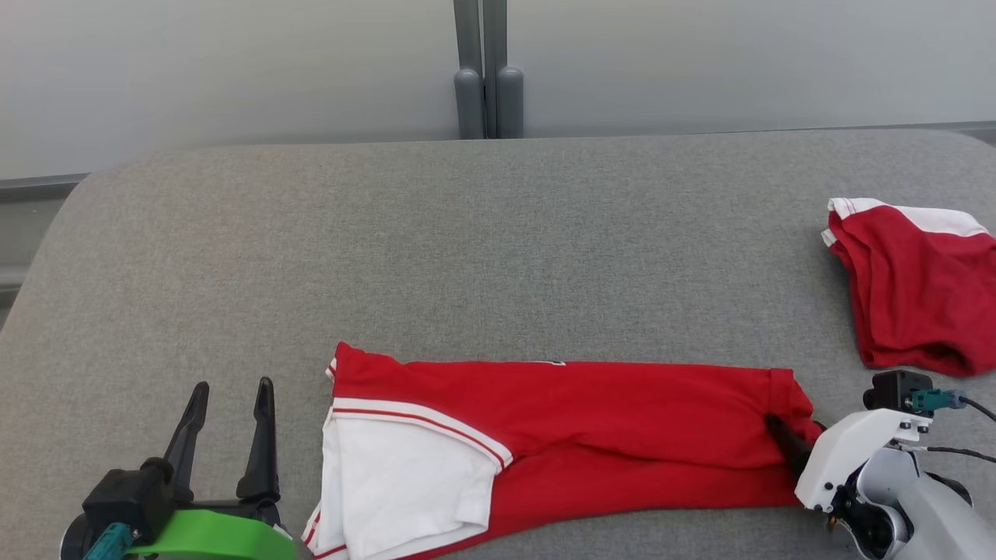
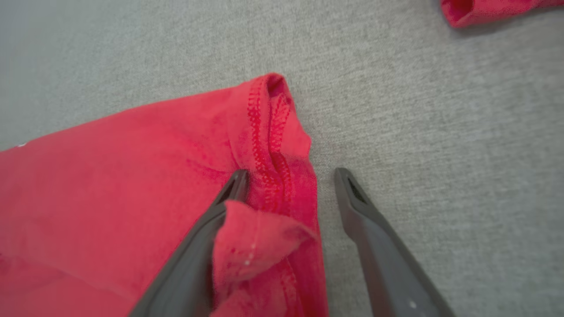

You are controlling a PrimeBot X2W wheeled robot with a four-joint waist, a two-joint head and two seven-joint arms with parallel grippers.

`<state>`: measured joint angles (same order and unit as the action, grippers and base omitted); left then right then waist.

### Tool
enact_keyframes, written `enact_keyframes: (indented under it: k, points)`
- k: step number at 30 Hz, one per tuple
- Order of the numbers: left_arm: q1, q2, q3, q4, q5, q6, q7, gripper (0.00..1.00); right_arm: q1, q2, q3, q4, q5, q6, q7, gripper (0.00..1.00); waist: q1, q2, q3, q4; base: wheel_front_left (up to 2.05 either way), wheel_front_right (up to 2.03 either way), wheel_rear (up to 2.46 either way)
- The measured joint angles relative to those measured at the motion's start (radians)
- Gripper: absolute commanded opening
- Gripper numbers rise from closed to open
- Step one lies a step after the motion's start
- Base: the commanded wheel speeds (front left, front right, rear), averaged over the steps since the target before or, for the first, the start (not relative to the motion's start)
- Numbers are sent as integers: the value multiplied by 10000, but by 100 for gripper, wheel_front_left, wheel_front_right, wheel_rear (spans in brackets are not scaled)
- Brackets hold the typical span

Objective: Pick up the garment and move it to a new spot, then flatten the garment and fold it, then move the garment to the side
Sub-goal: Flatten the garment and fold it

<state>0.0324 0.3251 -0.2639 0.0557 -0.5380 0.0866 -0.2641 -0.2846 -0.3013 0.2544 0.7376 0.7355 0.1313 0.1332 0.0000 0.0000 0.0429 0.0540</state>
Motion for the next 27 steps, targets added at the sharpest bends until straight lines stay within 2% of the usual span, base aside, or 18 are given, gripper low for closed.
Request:
enact_keyframes:
  k: [3,4,5,6,7,11,17,24,27]
  points:
    - [-25,-67,4,134,48,-82,0,100,-332,82,13,506,178,4,807,100,0,0,30,97,0,0,0]
    - [-25,-100,-8,182,71,-121,0,100,-416,136,-17,612,345,2,1014,91,0,0,27,126,0,0,0]
    - [-26,-117,-12,211,115,-155,0,100,-507,155,13,654,470,-13,1277,53,0,0,20,148,0,0,0]
    - [-26,-127,-13,238,150,-163,0,100,-550,134,58,654,523,-21,1446,36,0,-1,11,161,0,0,0]
    - [-26,-148,-13,282,198,-173,0,100,-588,134,105,637,602,-29,1580,0,0,0,-5,171,0,0,0]
    - [-26,-201,-2,384,215,-219,0,100,-628,274,397,364,903,-23,1854,0,0,0,-62,170,0,0,0]
    - [-25,-284,15,445,288,-276,0,100,-662,33,548,-29,1160,-8,1597,0,0,0,-91,25,0,0,0]
    - [-12,-378,190,414,330,-353,0,100,-952,-1331,336,-658,978,2,1202,0,0,0,-100,-214,0,0,0]
    - [25,-430,245,433,380,-391,0,100,-969,-1653,228,-1151,924,0,1273,0,0,0,-136,-283,0,0,0]
